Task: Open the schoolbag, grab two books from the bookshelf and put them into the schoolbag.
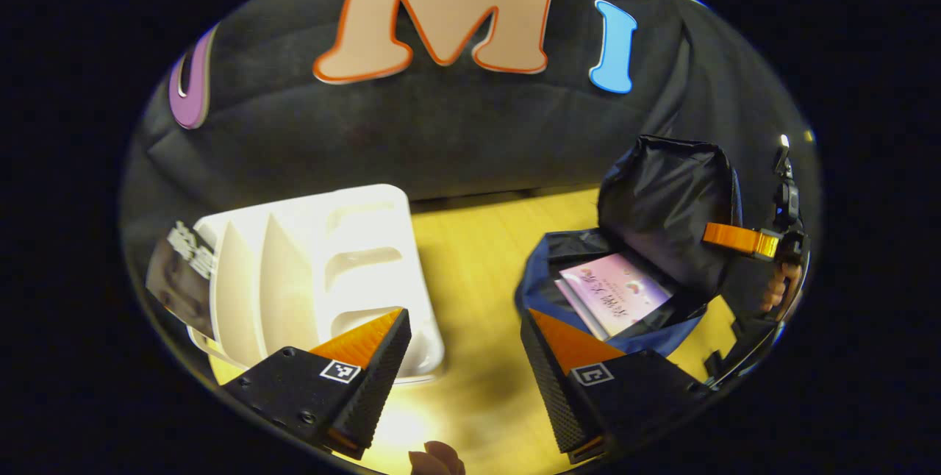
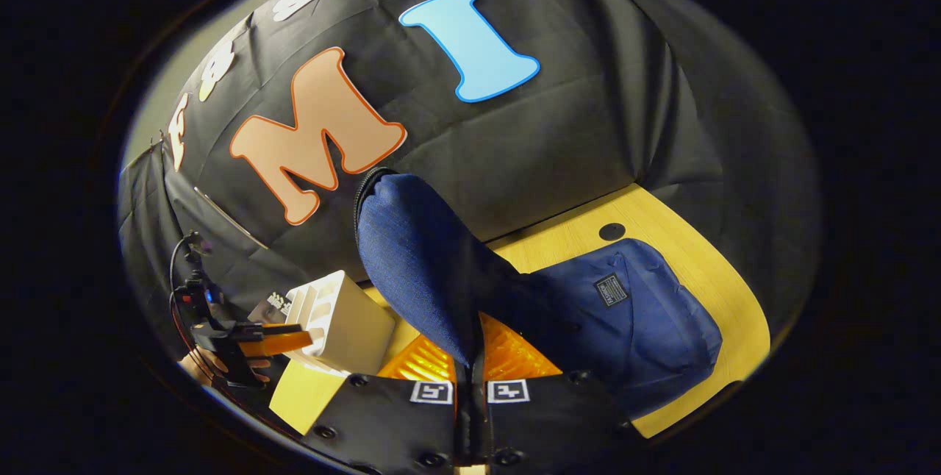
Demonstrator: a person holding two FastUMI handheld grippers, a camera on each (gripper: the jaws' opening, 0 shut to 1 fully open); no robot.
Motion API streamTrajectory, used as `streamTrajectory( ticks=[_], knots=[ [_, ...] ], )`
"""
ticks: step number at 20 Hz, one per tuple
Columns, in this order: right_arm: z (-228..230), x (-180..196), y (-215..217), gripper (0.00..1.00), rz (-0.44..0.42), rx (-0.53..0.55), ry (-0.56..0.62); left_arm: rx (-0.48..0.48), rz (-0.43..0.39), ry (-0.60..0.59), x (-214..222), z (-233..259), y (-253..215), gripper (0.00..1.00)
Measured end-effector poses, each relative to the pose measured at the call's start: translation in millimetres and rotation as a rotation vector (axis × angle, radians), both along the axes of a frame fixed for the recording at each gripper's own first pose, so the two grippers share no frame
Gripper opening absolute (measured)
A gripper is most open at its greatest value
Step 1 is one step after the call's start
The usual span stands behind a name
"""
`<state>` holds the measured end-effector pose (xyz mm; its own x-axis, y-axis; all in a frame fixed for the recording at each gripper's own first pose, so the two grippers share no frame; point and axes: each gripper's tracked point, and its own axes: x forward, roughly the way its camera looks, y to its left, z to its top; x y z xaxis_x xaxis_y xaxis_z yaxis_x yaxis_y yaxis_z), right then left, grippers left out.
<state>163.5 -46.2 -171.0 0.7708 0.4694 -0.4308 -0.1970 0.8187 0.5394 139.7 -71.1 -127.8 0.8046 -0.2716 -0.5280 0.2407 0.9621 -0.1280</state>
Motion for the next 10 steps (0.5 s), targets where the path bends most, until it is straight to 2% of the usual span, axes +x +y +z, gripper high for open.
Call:
streamTrajectory(
  ticks=[6, 10],
  knots=[
    [-1.3, -1.6, 1.8, 0.03, -0.002, -0.016, 0.001, 0.057, 0.114, -0.105, -15.3, 43.4, 82.5, 0.97],
    [-0.6, -1.6, -0.5, 0.03, -0.013, -0.025, -0.003, 0.082, 0.205, -0.126, -24.0, 62.5, 148.2, 0.96]
  ],
)
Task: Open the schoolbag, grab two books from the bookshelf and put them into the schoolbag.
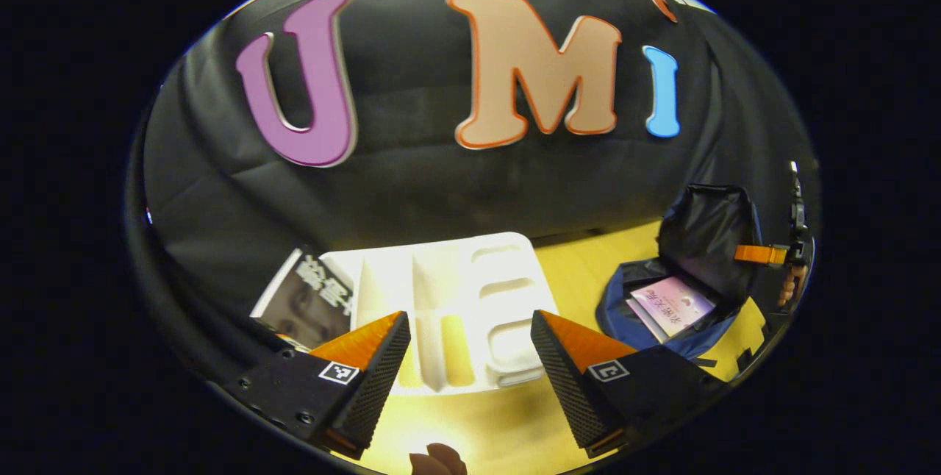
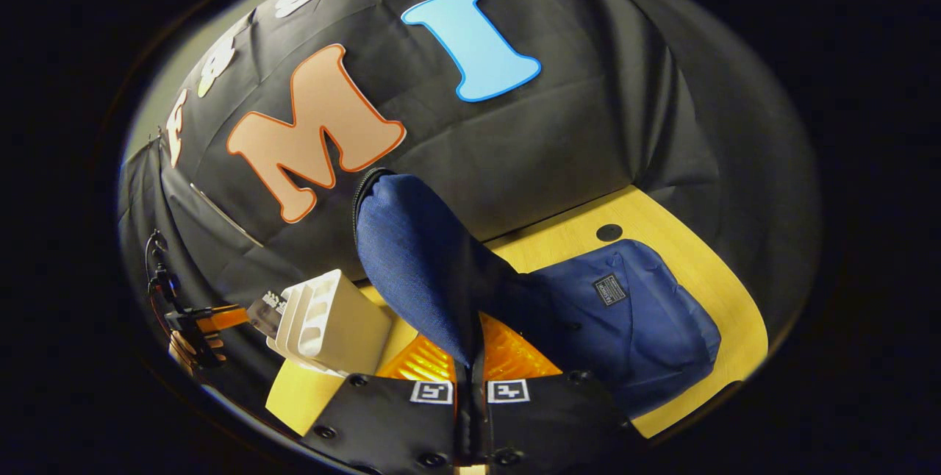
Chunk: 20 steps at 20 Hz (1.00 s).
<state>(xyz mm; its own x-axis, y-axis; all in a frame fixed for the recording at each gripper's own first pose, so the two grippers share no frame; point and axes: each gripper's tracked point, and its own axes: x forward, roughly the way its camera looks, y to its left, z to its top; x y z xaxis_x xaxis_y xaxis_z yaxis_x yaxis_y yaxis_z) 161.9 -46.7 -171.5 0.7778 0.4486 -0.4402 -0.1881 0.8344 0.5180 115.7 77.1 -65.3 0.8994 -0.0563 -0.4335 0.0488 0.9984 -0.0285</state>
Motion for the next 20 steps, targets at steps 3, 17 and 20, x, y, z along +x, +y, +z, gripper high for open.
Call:
streamTrajectory(
  ticks=[3, 17, 20],
  knots=[
    [1.7, 0.6, -1.7, 0.03, -0.012, 0.003, -0.003, 0.045, 0.060, -0.015, -5.1, 12.5, 53.3, 0.96],
    [-2.1, 0.4, -2.4, 0.03, -0.059, 0.005, 0.007, -0.031, 0.099, 0.115, 26.2, -10.4, 181.2, 0.96],
    [-3.2, 0.2, -2.7, 0.03, -0.063, -0.003, 0.012, 0.011, 0.087, 0.181, 48.6, -35.0, 195.7, 0.97]
  ],
)
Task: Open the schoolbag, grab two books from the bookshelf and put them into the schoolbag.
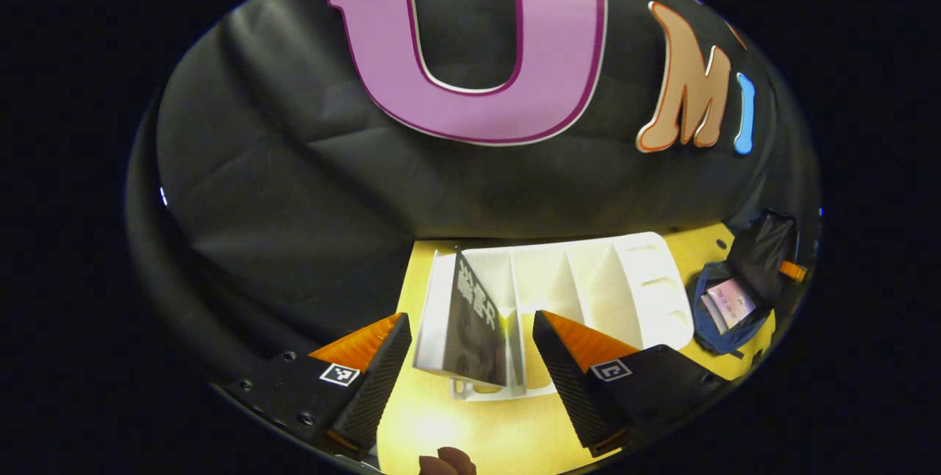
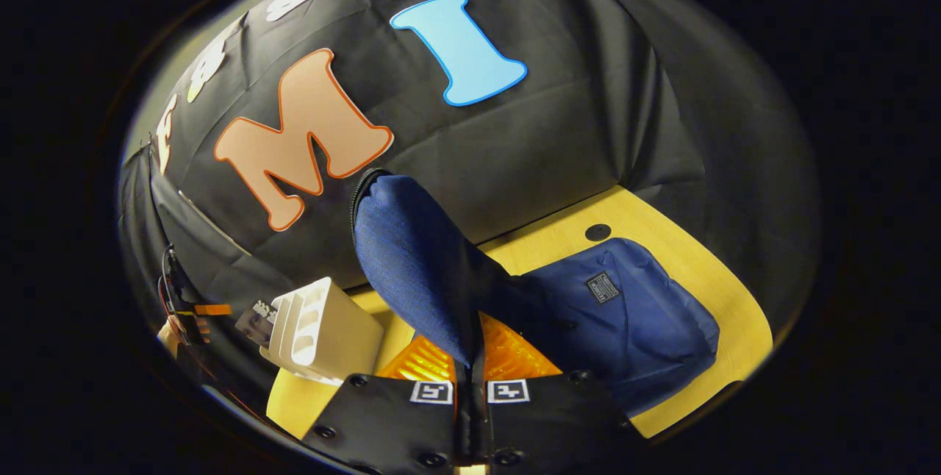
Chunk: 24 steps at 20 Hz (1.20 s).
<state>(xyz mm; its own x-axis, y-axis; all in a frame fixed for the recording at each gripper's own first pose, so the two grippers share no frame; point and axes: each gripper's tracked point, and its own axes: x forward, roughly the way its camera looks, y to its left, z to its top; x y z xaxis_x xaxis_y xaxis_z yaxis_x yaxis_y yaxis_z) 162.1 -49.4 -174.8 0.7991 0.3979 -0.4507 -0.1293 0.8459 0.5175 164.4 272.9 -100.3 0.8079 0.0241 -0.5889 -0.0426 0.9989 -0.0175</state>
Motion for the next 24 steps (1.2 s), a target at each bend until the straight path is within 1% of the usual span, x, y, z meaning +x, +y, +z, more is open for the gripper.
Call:
streamTrajectory(
  ticks=[2, 6, 10, 13, 14, 15, 17, 18, 20, 22, 24],
  knots=[
    [-0.6, -0.8, 0.0, 0.03, -0.005, 0.000, 0.004, 0.034, -0.023, 0.036, 13.6, -16.4, 9.1, 0.97],
    [-1.1, -1.2, -0.2, 0.03, -0.012, -0.010, 0.011, 0.020, -0.069, 0.124, 30.4, -45.3, 2.1, 0.96],
    [-1.2, -1.4, -1.2, 0.04, -0.010, -0.030, 0.012, 0.009, -0.083, 0.179, 38.2, -67.2, -0.7, 0.96],
    [-0.2, -0.5, -2.2, 0.03, -0.016, -0.032, 0.015, 0.010, -0.079, 0.215, 41.1, -80.8, 3.1, 0.96],
    [-0.2, -1.2, -2.3, 0.03, -0.015, -0.034, 0.015, 0.007, -0.077, 0.223, 40.7, -83.1, 3.0, 0.90],
    [-0.1, -0.9, -2.1, 0.03, -0.015, -0.038, 0.014, 0.001, -0.081, 0.236, 40.7, -85.7, 2.1, 1.00],
    [-0.4, -0.8, -1.7, 0.03, -0.014, -0.041, 0.015, -0.005, -0.083, 0.252, 40.1, -88.9, 1.6, 0.89],
    [-0.9, -1.5, -1.8, 0.03, -0.014, -0.041, 0.016, -0.016, -0.090, 0.259, 39.3, -90.0, -2.4, 0.94],
    [-1.3, -0.9, -1.4, 0.04, -0.015, -0.041, 0.014, -0.022, -0.099, 0.277, 38.5, -94.9, -3.1, 0.92],
    [-1.9, -1.5, -1.7, 0.04, -0.013, -0.042, 0.015, -0.029, -0.110, 0.288, 37.1, -93.8, -5.6, 0.92],
    [-1.2, -0.7, -2.6, 0.04, -0.016, -0.038, 0.014, -0.032, -0.125, 0.296, 35.6, -91.8, -9.3, 0.89]
  ],
)
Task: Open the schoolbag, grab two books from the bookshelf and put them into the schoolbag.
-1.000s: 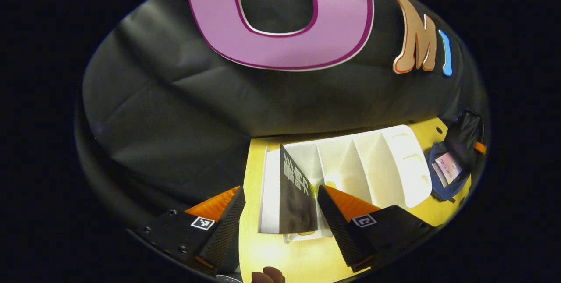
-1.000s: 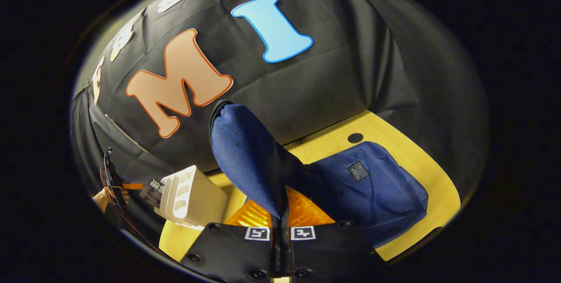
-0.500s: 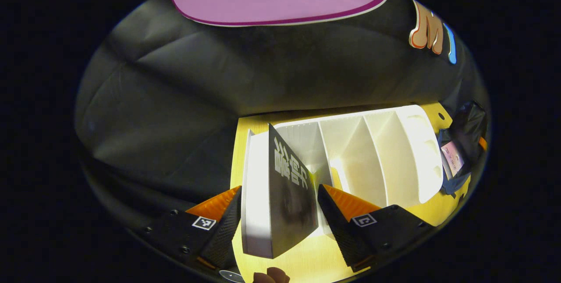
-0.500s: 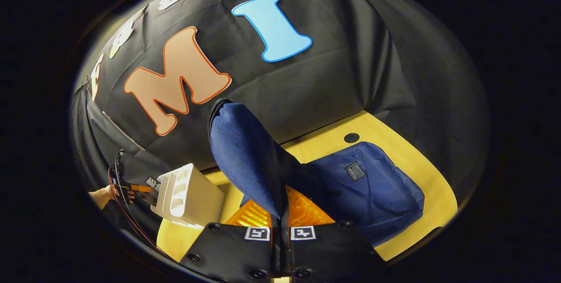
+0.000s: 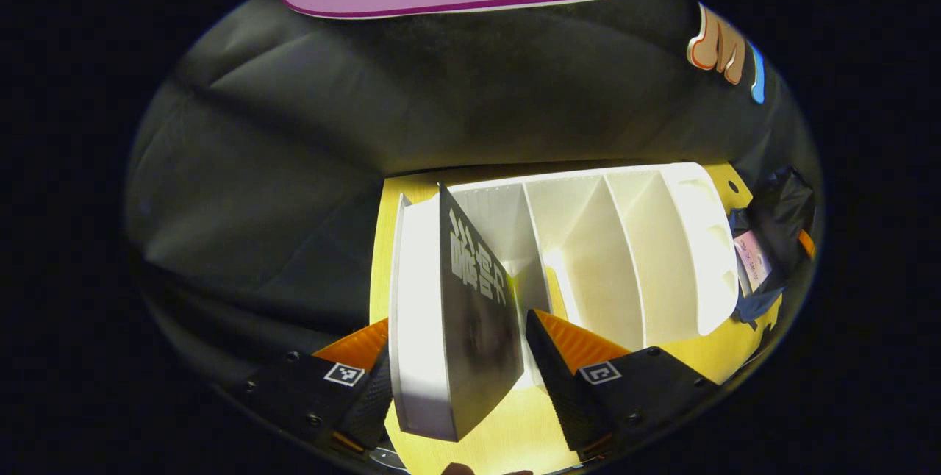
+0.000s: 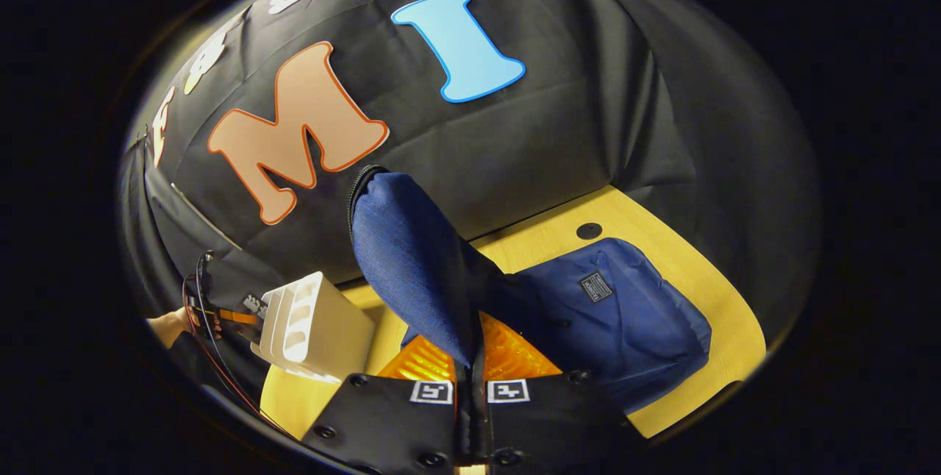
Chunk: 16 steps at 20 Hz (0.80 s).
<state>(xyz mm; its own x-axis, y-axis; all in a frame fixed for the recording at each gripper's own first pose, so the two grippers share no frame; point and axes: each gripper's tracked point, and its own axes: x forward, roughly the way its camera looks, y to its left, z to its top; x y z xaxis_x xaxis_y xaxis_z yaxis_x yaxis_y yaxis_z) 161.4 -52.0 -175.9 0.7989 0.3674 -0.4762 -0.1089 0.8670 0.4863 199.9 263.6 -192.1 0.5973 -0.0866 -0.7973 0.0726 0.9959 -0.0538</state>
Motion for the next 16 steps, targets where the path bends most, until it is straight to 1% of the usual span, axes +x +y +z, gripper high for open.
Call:
streamTrajectory(
  ticks=[3, 4, 5, 7, 9, 10, 11, 13, 15, 16],
  knots=[
    [-0.2, 0.3, 0.3, 0.03, -0.004, 0.008, 0.000, 0.000, -0.002, 0.020, -1.5, 2.7, -6.8, 0.84],
    [-0.9, -0.1, 0.5, 0.03, -0.004, 0.009, 0.000, -0.003, 0.000, 0.026, -2.5, 1.9, -9.2, 0.81],
    [-0.6, 0.0, 0.3, 0.03, -0.003, 0.009, -0.001, -0.003, 0.003, 0.040, -3.9, 0.9, -10.4, 0.80],
    [-1.0, -0.7, 0.1, 0.03, -0.004, 0.009, -0.001, -0.003, 0.014, 0.072, -6.7, -4.1, -13.2, 0.73],
    [0.7, -0.3, -1.1, 0.03, -0.007, 0.010, -0.002, -0.002, 0.030, 0.088, -4.6, -11.4, -14.3, 0.62],
    [0.2, -0.8, -1.9, 0.03, -0.010, 0.009, -0.002, -0.008, 0.035, 0.096, -5.7, -12.1, -13.5, 0.53],
    [0.7, -0.8, -2.4, 0.03, -0.011, 0.009, -0.001, -0.017, 0.034, 0.104, -6.2, -12.5, -14.8, 0.49],
    [-0.1, -2.6, -4.9, 0.04, -0.013, 0.008, 0.001, -0.046, 0.019, 0.122, -7.7, -12.6, -18.4, 0.47],
    [-0.3, -4.8, -7.2, 0.04, -0.016, 0.006, 0.001, -0.046, 0.020, 0.144, -5.7, -8.3, -14.4, 0.41],
    [0.7, -6.6, -7.7, 0.03, -0.014, 0.004, 0.002, -0.039, 0.016, 0.152, -3.6, -5.5, -12.3, 0.40]
  ],
)
